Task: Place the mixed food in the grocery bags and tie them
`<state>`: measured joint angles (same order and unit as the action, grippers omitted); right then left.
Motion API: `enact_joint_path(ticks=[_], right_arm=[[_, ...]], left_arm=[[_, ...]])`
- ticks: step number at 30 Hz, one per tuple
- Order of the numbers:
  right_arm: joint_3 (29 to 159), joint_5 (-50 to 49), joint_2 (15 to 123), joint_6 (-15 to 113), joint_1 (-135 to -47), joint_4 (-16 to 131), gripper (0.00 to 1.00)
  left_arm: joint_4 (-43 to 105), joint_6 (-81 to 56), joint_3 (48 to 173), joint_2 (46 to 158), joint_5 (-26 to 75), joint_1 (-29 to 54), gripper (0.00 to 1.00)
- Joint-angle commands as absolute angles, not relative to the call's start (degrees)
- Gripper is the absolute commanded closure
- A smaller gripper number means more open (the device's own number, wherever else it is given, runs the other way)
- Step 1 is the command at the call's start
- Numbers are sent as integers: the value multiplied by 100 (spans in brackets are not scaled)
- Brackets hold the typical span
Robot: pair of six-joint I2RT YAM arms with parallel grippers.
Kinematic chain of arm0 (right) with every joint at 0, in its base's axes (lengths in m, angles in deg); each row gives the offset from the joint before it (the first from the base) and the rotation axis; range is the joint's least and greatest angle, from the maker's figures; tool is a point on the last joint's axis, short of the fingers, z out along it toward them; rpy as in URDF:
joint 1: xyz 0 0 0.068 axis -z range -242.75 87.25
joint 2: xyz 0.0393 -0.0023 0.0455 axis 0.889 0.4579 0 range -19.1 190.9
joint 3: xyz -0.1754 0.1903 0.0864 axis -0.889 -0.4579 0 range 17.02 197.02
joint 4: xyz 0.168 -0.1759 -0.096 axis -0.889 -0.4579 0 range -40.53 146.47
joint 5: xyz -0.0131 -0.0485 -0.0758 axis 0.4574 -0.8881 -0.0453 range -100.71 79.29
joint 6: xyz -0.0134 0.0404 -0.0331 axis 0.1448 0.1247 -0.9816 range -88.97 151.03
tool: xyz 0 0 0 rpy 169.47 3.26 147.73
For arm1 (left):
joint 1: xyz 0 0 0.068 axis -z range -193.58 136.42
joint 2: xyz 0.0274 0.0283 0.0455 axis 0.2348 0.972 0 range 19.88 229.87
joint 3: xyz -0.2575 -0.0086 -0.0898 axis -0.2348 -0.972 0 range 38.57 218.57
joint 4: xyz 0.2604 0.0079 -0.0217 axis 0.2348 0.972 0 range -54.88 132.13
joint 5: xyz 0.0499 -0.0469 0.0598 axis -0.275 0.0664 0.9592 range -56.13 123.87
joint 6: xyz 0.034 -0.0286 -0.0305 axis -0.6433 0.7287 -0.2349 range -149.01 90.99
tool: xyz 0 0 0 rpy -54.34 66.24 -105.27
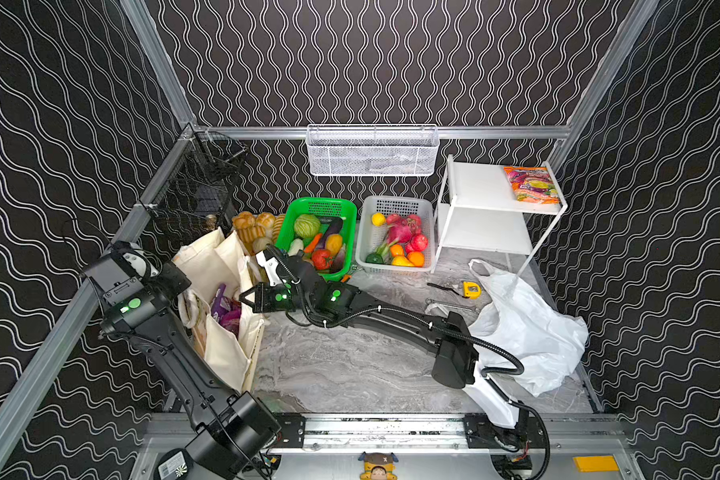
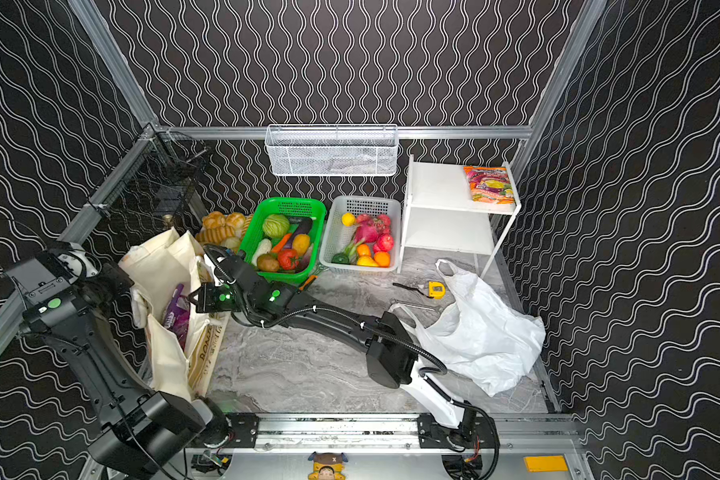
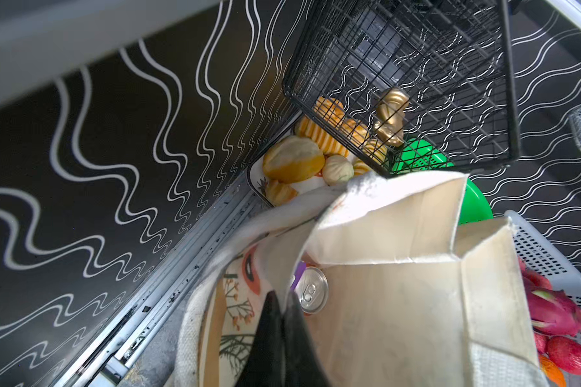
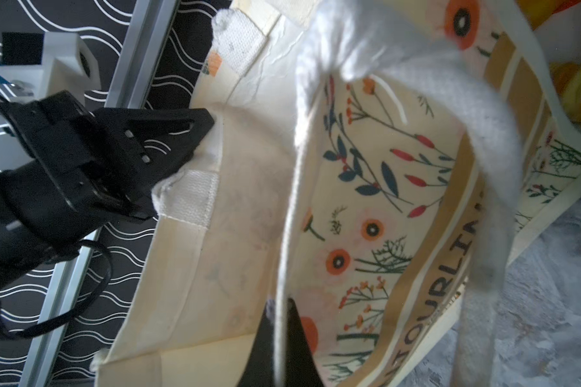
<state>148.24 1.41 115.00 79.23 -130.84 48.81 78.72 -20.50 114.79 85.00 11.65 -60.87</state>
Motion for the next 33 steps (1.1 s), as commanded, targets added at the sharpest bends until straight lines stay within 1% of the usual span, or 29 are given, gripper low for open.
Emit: enact_joint_path(ticks=[1, 7, 8, 9, 11, 12, 13, 15, 16, 17, 19, 22, 24, 27, 31, 33], right_arm=[[15001, 160, 11561, 7832, -13130, 5649, 100], [14831, 125, 11552, 7860, -13123, 5665, 100], [14855, 124, 11554, 7849, -13123, 5665, 100], [14880, 139, 11556, 7841, -13121, 5655, 98], [14945, 142, 11571, 7819, -13122, 5615, 93], [14970, 143, 11572, 7806, -13123, 5595, 90], [14972, 142, 11553, 7811, -13123, 5578, 88], [14952, 125, 11522, 7781, -13126, 5576, 84], [14952, 115, 11504, 7779, -13113, 5568, 81], [14952, 114, 11481, 7759, -13109, 5560, 80], [14958, 113, 11449, 7730, -13115, 5537, 79], [14934, 105, 11350, 7690, -13096, 5496, 73], [14965, 89, 11292, 7618, -13083, 5381, 72], [15070, 159, 11182, 7585, -13023, 5159, 69], [14743, -3, 10769, 7372, -12979, 5062, 60], [14355, -114, 10442, 7257, -12952, 5117, 58]], left_arm=[[7093, -2094, 11186, 8372, 1347, -6109, 100], [7324, -2128, 11111, 8322, 2032, -6106, 100], [7402, -2132, 11154, 8341, 2153, -6108, 97], [7450, -2143, 11184, 8349, 2228, -6113, 95], [7520, -2133, 11221, 8333, 2398, -6110, 91], [7550, -2144, 11252, 8324, 2456, -6106, 85], [7580, -2161, 11280, 8322, 2485, -6111, 81], [7649, -2179, 11358, 8333, 2507, -6111, 78], [7702, -2181, 11425, 8339, 2562, -6108, 74], [7737, -2175, 11466, 8344, 2614, -6112, 71], [7796, -2177, 11557, 8334, 2688, -6108, 69], [7910, -2197, 11706, 8315, 2718, -6108, 64], [7988, -2216, 11828, 8283, 2732, -6112, 62], [8137, -2199, 12112, 8233, 2652, -6113, 55], [8250, -2292, 12461, 8194, 1901, -6022, 53], [8265, -2334, 12552, 8185, 1500, -5913, 51]])
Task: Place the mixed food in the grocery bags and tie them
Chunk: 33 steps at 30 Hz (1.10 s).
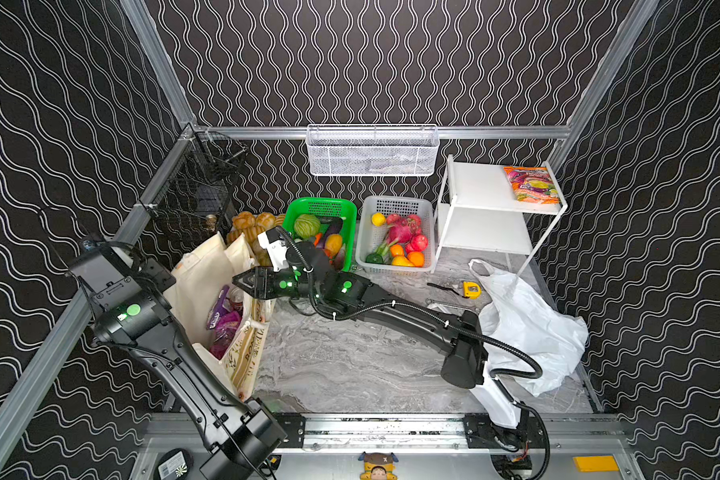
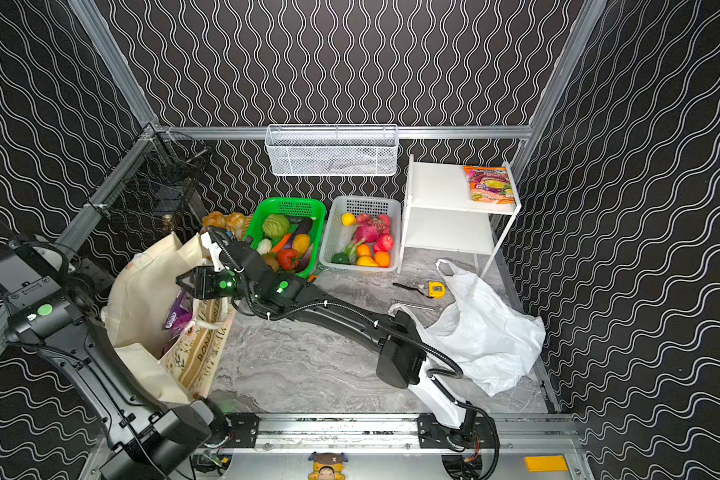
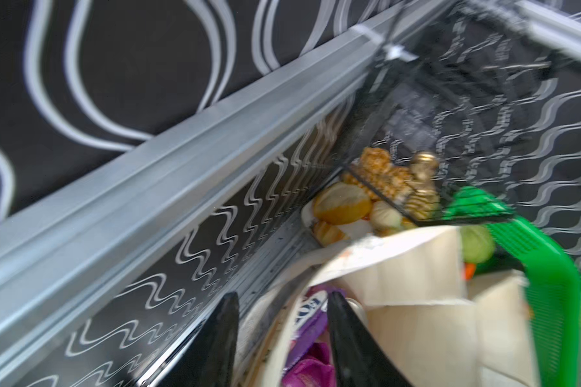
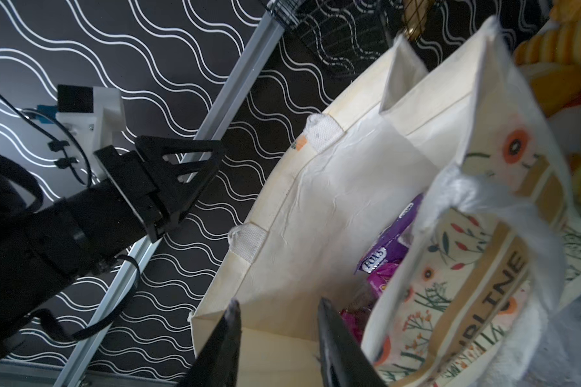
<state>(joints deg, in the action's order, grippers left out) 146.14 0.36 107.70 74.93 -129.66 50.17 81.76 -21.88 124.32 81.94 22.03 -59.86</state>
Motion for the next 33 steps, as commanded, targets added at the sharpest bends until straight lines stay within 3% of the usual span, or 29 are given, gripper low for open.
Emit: enact_joint_path(ticks=[1, 6, 12, 20, 23, 27, 33], right_arm=[[14150, -183, 10276, 7213, -12925, 5145, 57], [13362, -453, 9494, 7012, -12780, 4992, 52], [11232, -1520, 7618, 6678, -12477, 5084, 49], [8067, -2195, 4839, 7369, -10933, 4702, 49], [7238, -1935, 4099, 7517, -10163, 4299, 48], [6730, -2058, 3559, 7423, -9598, 3648, 45], [6452, -2381, 3266, 7361, -9121, 2971, 28]], left_arm=[[8252, -2343, 12567, 8159, 1293, -5860, 51], [8198, -2198, 12626, 8133, 545, -5770, 49], [7092, -1117, 12340, 7981, -1790, -5366, 44], [4976, 677, 11866, 7382, -3284, -3737, 37], [5994, 101, 12227, 7251, -3253, -3192, 36], [6236, 91, 11986, 7112, -3187, -2678, 36], [7307, -534, 11845, 7351, -2614, -2045, 38]])
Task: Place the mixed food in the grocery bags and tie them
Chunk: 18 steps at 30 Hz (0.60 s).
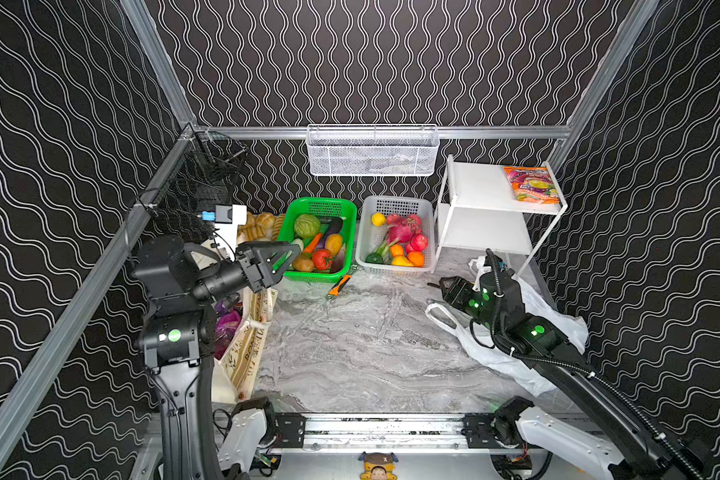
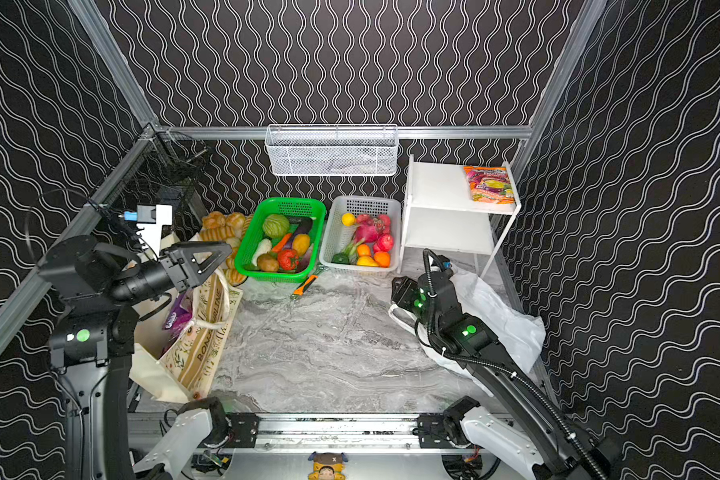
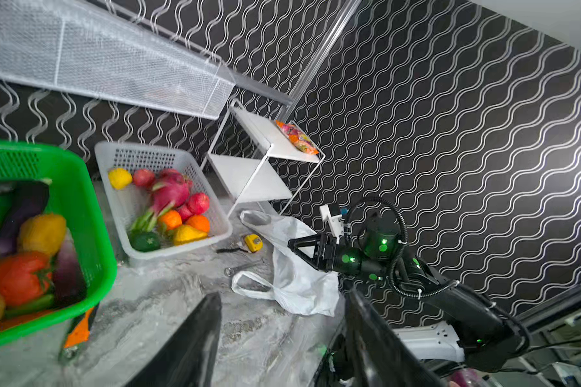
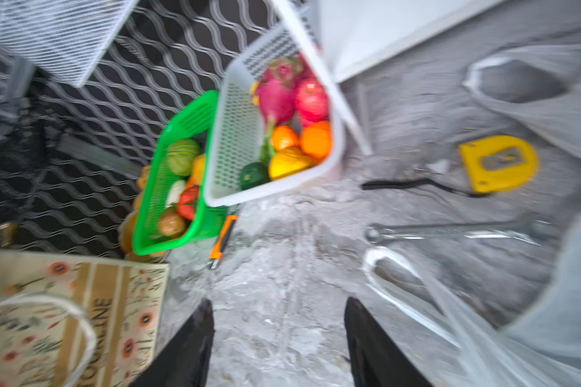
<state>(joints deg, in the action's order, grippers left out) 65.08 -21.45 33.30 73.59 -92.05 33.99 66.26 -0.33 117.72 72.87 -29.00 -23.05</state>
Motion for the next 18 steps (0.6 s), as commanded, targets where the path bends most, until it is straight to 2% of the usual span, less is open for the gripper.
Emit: enact_joint_path(ticks=[1, 3, 7, 12, 14, 18], right_arm=[[6415, -2476, 3239, 7341, -9078, 2917, 27], [6400, -2622, 3236, 7319, -8998, 2776, 22], [6433, -2733, 3244, 7234, -8880, 2609, 21], [6447, -3071, 3220, 7122, -8831, 2399, 20], [6450, -3296, 3198, 7110, -8807, 2268, 16], [6457, -3720, 3155, 7056, -8811, 2031, 14]], left_arm=[[7610, -723, 11898, 7463, -2331, -1828, 38], [8107, -1003, 11940, 7690, -1515, -1464, 39], [8926, -1455, 11878, 8220, 464, -855, 39], [9615, -1666, 11890, 8833, 2332, -813, 36], [9822, -1702, 11875, 8992, 3072, -813, 36], [9985, -1702, 11771, 9145, 4083, -817, 35]])
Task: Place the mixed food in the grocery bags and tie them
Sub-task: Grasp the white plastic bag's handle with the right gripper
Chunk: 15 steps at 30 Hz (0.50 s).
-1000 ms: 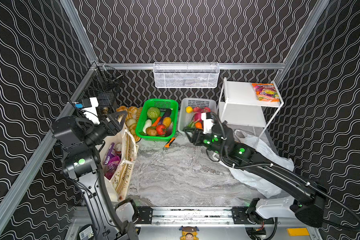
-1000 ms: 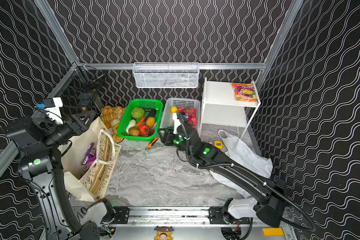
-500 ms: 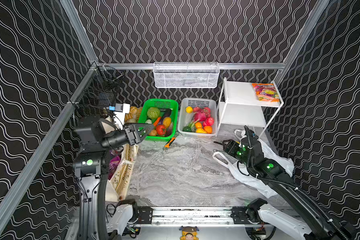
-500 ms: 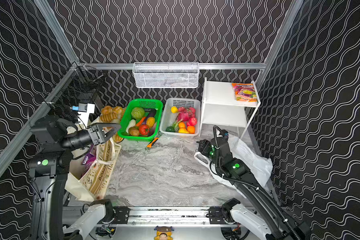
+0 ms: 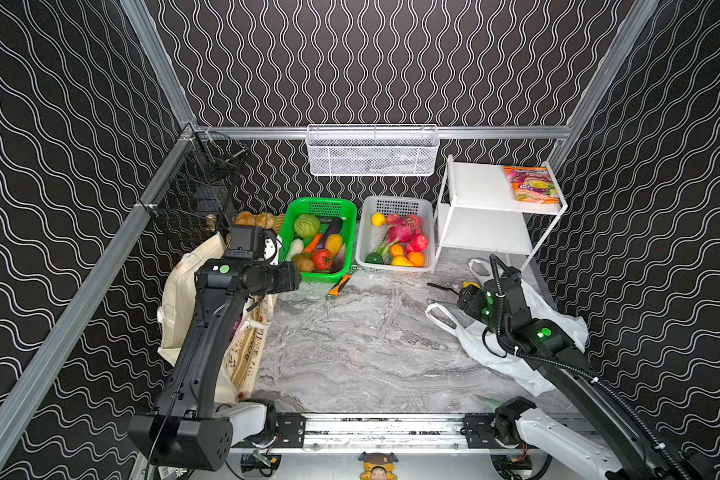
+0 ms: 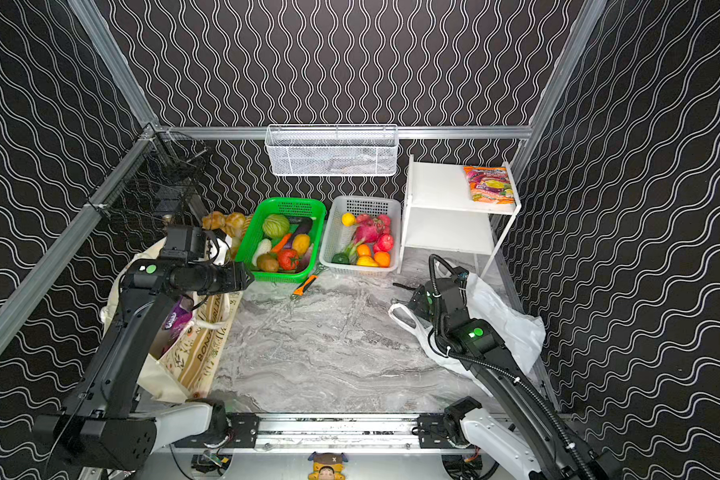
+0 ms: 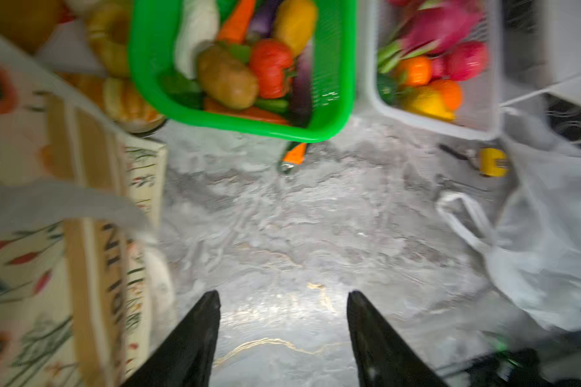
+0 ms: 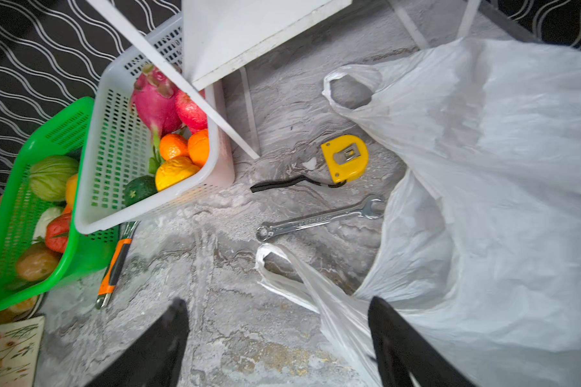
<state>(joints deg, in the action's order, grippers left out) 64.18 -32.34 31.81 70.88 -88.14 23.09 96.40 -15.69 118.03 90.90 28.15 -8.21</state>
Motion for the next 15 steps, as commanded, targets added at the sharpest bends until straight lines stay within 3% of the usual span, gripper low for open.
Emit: enact_joint_path(ticks=[1, 12, 15], right_arm=[[6450, -3762, 3144, 7029, -8809, 2003, 14], [6377, -3920, 3136, 7007, -8255, 1695, 14], [6290, -3549, 3207, 6943, -7860, 1728, 15]], left_arm=[[9978, -1713, 11754, 9173, 4226, -820, 35], [9938, -1586, 11956, 9239, 5102, -891, 35], [9936, -1685, 12038, 9190, 4841, -927, 36]])
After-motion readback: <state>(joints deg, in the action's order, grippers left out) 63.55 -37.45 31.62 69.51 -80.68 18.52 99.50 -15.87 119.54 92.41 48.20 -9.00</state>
